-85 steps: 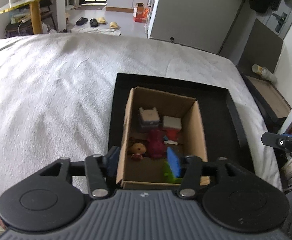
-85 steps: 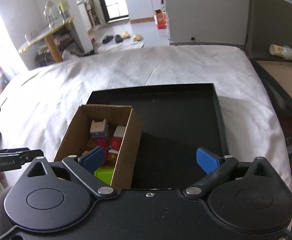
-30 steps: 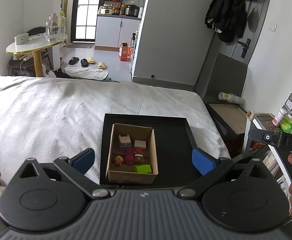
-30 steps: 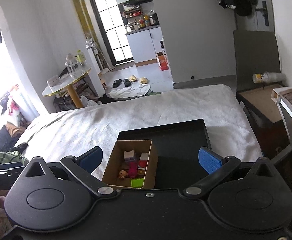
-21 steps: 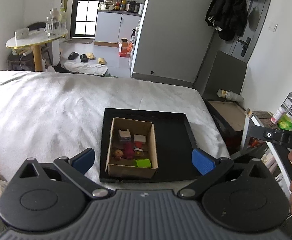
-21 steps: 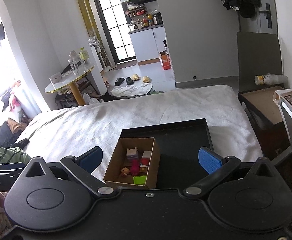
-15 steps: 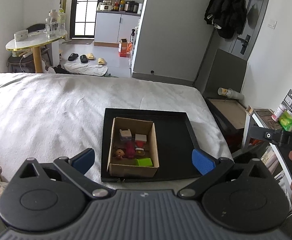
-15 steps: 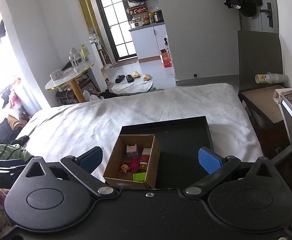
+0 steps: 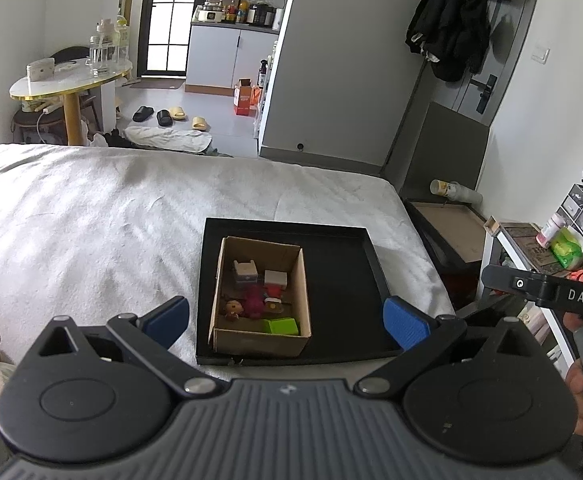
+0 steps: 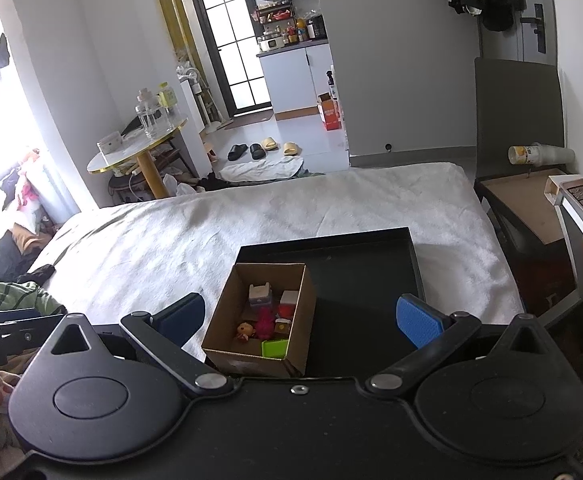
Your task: Organize rigid objects
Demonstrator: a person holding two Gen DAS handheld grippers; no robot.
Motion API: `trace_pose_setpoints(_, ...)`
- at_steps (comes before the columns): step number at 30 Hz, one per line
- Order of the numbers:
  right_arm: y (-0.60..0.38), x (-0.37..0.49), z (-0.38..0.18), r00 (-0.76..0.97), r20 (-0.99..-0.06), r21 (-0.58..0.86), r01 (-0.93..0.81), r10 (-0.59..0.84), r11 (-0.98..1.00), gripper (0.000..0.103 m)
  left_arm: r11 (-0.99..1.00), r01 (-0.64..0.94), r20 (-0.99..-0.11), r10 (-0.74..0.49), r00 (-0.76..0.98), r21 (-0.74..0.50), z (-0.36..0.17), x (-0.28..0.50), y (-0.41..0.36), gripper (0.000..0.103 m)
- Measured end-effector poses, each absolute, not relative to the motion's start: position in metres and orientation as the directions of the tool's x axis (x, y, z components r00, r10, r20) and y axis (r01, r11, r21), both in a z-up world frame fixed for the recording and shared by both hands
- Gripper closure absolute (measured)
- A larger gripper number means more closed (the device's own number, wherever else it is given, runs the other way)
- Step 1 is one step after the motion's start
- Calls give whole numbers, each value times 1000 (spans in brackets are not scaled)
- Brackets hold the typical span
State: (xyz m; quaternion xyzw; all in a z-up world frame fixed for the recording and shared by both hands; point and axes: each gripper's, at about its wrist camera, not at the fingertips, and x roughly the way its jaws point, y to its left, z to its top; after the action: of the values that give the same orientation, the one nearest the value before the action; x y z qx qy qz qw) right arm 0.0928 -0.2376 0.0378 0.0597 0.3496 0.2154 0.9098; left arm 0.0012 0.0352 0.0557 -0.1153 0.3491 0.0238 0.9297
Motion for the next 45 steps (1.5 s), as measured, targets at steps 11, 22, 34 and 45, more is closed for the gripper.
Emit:
trace_pose_setpoints(11,-236,91,37,661,-611,260,-352,435,899,0,974,-129,-656,-26,754,-186,57,0,36,0)
trace_pose_setpoints(22,-236,91,37,661,-612,259,-353,435,899,0,975,-129,-660,-25,751,-184,58,1,35,0)
trace_pose_setpoints(34,-237,91,36,658,-618,257,-348,431,901,0,973,-134,-660,-25,751,-189,54,1,36,0)
trace_pose_setpoints(45,-240,91,35,658,-621,262,-339,427,904,0,975,-129,-663,-23,748,-180,52,3,36,0)
